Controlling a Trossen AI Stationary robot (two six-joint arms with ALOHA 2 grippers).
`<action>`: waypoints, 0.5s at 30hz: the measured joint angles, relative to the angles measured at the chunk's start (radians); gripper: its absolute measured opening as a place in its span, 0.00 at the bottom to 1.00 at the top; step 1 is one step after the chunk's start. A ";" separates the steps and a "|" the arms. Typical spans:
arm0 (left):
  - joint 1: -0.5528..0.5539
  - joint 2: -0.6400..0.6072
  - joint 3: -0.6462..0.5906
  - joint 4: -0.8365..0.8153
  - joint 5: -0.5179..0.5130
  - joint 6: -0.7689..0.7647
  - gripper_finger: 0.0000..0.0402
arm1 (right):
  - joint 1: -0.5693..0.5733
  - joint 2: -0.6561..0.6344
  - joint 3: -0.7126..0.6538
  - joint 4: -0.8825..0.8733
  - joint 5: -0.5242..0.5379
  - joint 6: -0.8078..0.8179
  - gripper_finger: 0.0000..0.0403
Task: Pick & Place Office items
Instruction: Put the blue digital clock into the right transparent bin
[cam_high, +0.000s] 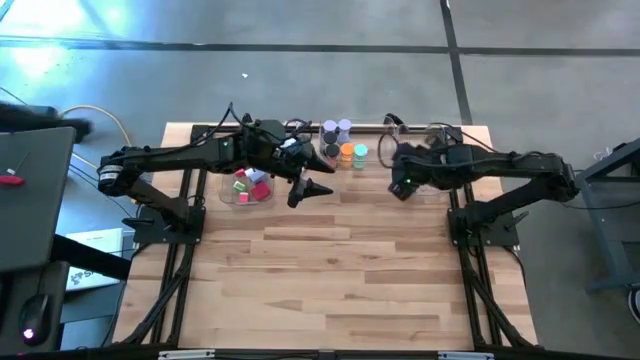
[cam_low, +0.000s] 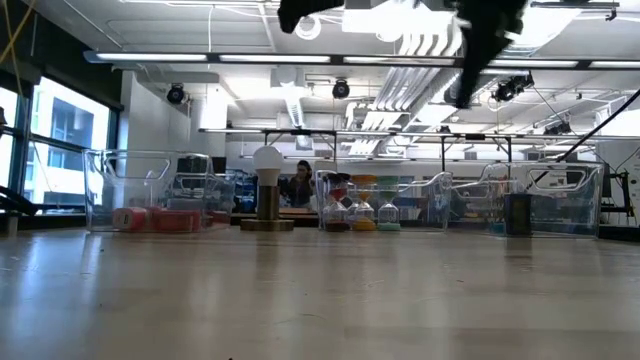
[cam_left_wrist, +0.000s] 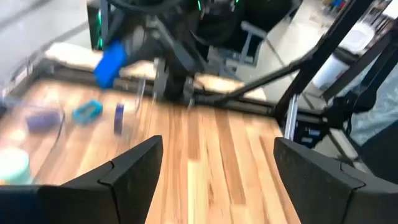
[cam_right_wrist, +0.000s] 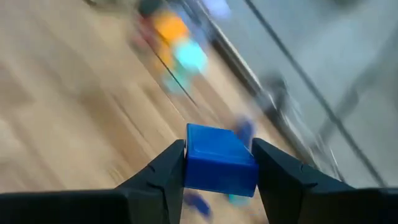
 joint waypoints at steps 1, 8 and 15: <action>0.000 -0.001 0.000 -0.021 0.000 -0.002 0.75 | -0.020 -0.002 0.000 -0.067 0.000 0.048 0.37; 0.000 0.000 0.000 -0.096 0.000 -0.002 0.75 | -0.190 -0.004 0.000 -0.260 -0.031 0.196 0.37; 0.000 0.000 0.000 -0.118 0.001 -0.003 0.75 | -0.437 -0.004 -0.051 -0.157 -0.146 0.057 0.37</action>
